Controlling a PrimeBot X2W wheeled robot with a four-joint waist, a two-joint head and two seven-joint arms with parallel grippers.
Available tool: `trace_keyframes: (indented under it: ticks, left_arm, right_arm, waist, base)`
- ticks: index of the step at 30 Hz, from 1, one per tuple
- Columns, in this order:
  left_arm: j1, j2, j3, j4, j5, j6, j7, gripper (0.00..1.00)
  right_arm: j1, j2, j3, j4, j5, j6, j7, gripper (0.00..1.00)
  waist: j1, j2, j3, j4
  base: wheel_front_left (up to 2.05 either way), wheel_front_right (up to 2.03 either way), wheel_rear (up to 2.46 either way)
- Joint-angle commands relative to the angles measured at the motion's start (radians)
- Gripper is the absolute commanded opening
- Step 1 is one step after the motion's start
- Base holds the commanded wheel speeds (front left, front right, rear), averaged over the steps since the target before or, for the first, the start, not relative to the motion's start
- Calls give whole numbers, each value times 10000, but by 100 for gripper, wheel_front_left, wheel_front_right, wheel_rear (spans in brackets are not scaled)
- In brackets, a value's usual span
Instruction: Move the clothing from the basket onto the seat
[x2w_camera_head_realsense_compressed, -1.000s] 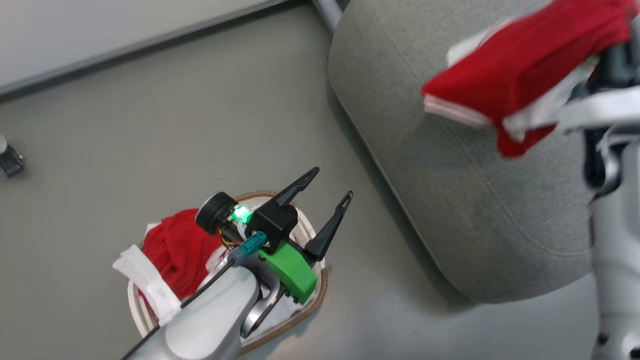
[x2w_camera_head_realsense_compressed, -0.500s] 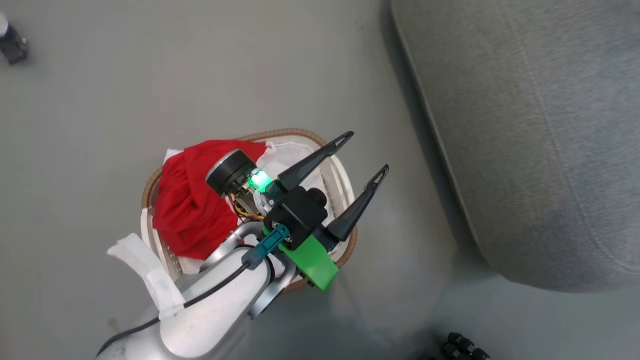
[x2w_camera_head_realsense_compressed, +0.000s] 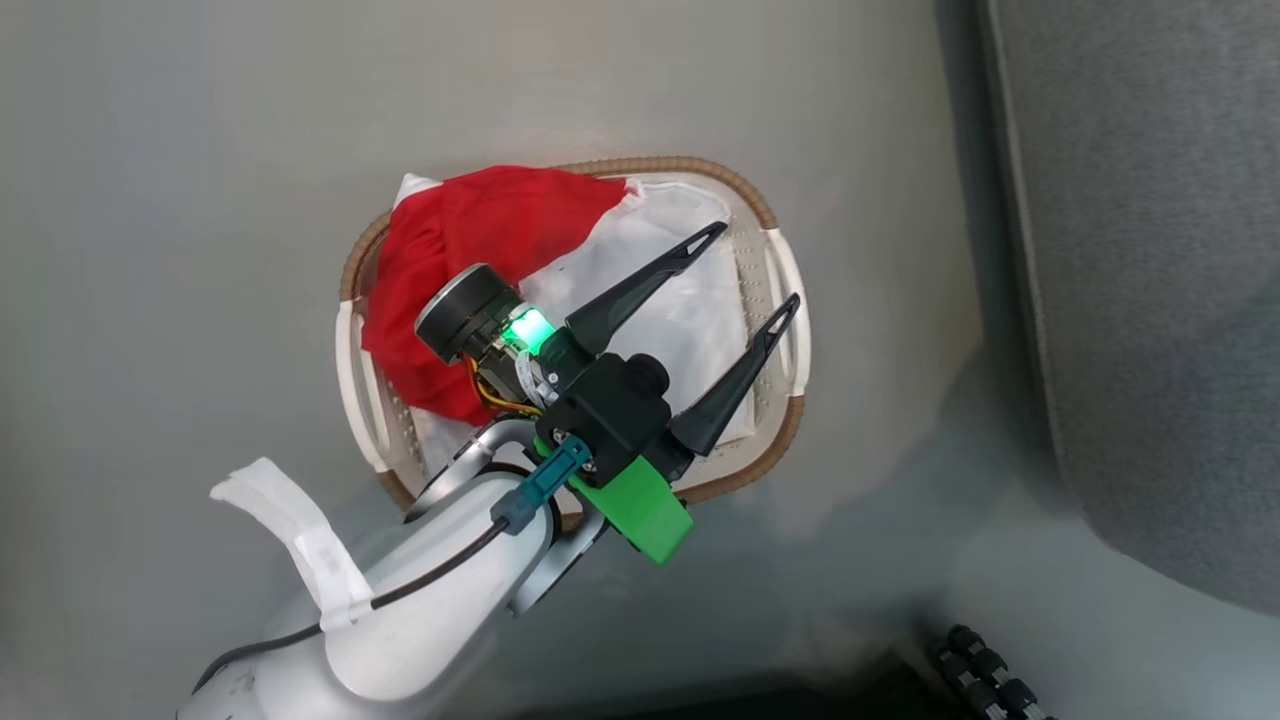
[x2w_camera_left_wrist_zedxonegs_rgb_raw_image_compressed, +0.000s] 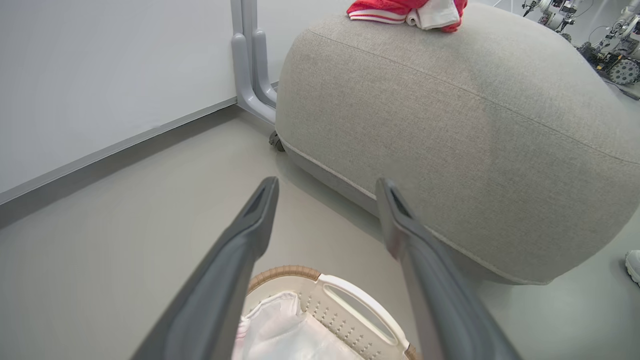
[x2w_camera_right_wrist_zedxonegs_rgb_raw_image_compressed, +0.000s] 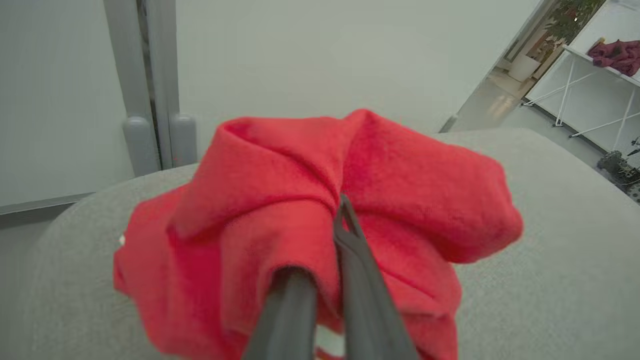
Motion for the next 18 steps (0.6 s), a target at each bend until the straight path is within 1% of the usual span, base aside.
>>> trace_keyframes:
  ticks: [1, 3, 4, 5, 6, 7, 12, 16, 18]
  left_arm:
    - [-179, 39, 61, 75, -29, 73, -67, 100]
    - [-148, 60, 93, 120, -84, 92, -98, 100]
    - [-135, 84, 111, 138, -104, 110, -117, 100]
    - [-117, 115, 139, 160, -129, 128, -143, 100]
    - [-102, 137, 157, 180, -138, 156, -155, 100]
    - [-93, 150, 153, 213, -144, 162, -152, 100]
    - [-130, 248, 168, 349, -174, 192, -210, 100]
    - [14, 444, 383, 425, -264, 354, -310, 100]
    - [135, 464, 426, 455, -312, 401, -357, 100]
  right_arm:
    - [214, 61, -37, 242, -126, -14, -192, 0]
    - [347, 113, -42, 568, -201, -14, -393, 0]
    - [377, 115, -45, 682, -242, -14, -482, 13]
    - [450, 139, -26, 821, -244, -14, -622, 34]
    - [523, 177, -2, 927, -254, -14, -735, 57]
    - [586, 204, 36, 1023, -240, -14, -891, 100]
    - [841, 411, 466, 1162, -36, -12, -1374, 100]
    - [1218, 735, 914, 1131, 266, -14, -1574, 100]
    - [1469, 815, 1070, 1118, 422, -14, -1622, 100]
  waist:
    - [-3, -1, 359, 350]
    - [-3, -1, 353, 315]
    - [-3, -1, 348, 283]
    - [-3, -1, 332, 233]
    - [-3, -1, 314, 185]
    - [-3, -1, 282, 131]
    - [-3, -1, 5, -138]
    - [-3, -1, -507, -579]
    - [-3, -1, -811, -670]
  base:
    - [0, 0, 0]
    - [0, 0, 0]
    - [0, 0, 0]
    - [0, 0, 0]
    - [0, 0, 0]
    - [0, 0, 0]
    - [0, 0, 0]
    - [0, 0, 0]
    - [0, 0, 0]
